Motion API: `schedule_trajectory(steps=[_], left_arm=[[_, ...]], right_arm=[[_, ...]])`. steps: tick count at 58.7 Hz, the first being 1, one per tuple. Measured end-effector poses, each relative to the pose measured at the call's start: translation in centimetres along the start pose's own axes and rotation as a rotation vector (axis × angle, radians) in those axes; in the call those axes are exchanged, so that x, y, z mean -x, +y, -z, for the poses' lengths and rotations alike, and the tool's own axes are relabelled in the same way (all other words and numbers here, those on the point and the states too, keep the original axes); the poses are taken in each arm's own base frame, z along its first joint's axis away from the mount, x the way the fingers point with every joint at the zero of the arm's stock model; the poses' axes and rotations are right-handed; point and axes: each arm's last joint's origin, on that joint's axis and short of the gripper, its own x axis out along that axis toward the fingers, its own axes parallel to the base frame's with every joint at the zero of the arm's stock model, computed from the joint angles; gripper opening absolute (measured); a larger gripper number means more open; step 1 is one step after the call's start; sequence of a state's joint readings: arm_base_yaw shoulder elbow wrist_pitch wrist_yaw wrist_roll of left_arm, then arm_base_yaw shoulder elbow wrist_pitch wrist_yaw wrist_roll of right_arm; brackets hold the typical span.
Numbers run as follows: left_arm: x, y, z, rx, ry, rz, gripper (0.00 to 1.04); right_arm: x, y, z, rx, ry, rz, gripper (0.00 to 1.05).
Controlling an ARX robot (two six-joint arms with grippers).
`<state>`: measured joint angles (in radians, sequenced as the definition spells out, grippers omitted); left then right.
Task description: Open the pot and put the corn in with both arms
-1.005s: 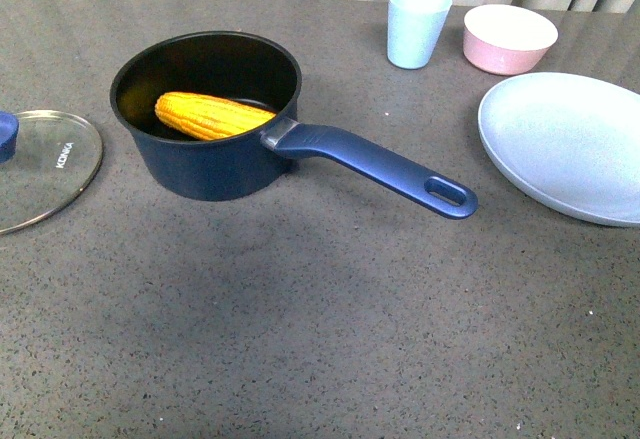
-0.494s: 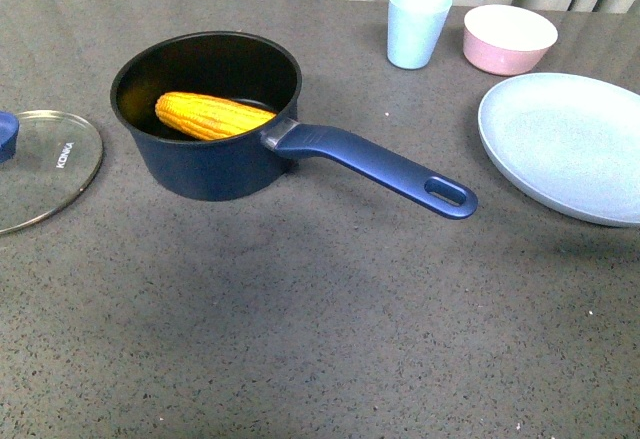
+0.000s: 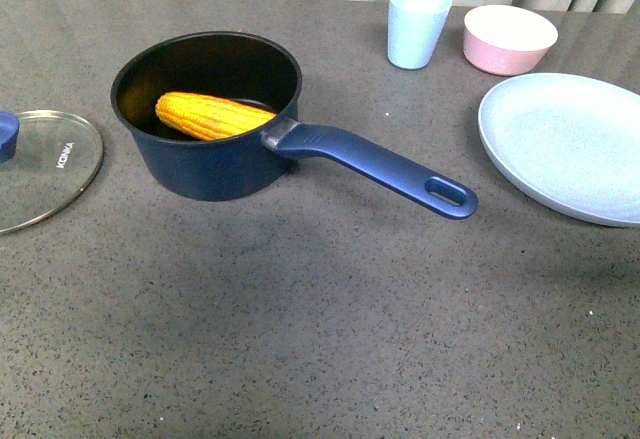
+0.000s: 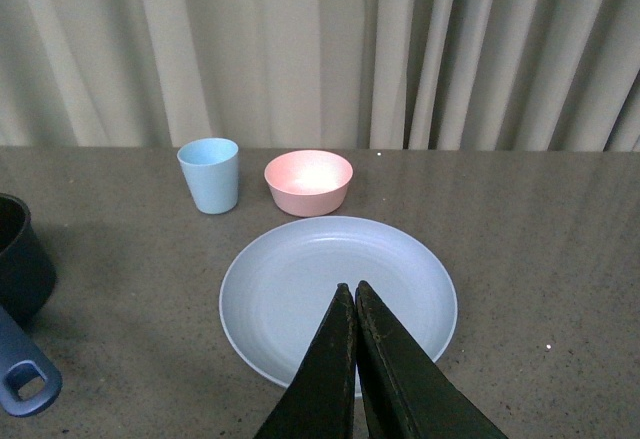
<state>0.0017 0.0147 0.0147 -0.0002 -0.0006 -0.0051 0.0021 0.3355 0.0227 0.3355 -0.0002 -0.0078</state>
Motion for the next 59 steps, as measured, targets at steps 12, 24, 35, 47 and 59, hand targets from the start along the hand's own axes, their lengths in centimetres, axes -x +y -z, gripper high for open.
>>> schedule_trajectory(steps=[12,24,35,47,59], left_arm=[[0.0,0.0,0.0,0.0,0.0,0.0,0.96],[0.0,0.0,0.0,0.0,0.0,0.0,0.96],[0.0,0.0,0.0,0.0,0.0,0.0,0.96],[0.0,0.0,0.0,0.0,0.0,0.0,0.96],[0.0,0.0,0.0,0.0,0.0,0.0,0.96]], right_arm=[[0.5,0.0,0.0,0.0,-0.001,0.0,0.02],[0.9,0.0,0.0,0.0,-0.001,0.0,0.02],[1.8,0.0,0.4,0.0,0.032,-0.001,0.02],[2.2,0.0,0.3,0.0,0.005,0.0,0.02],[2.2,0.0,0.3,0.0,0.004,0.001,0.14]])
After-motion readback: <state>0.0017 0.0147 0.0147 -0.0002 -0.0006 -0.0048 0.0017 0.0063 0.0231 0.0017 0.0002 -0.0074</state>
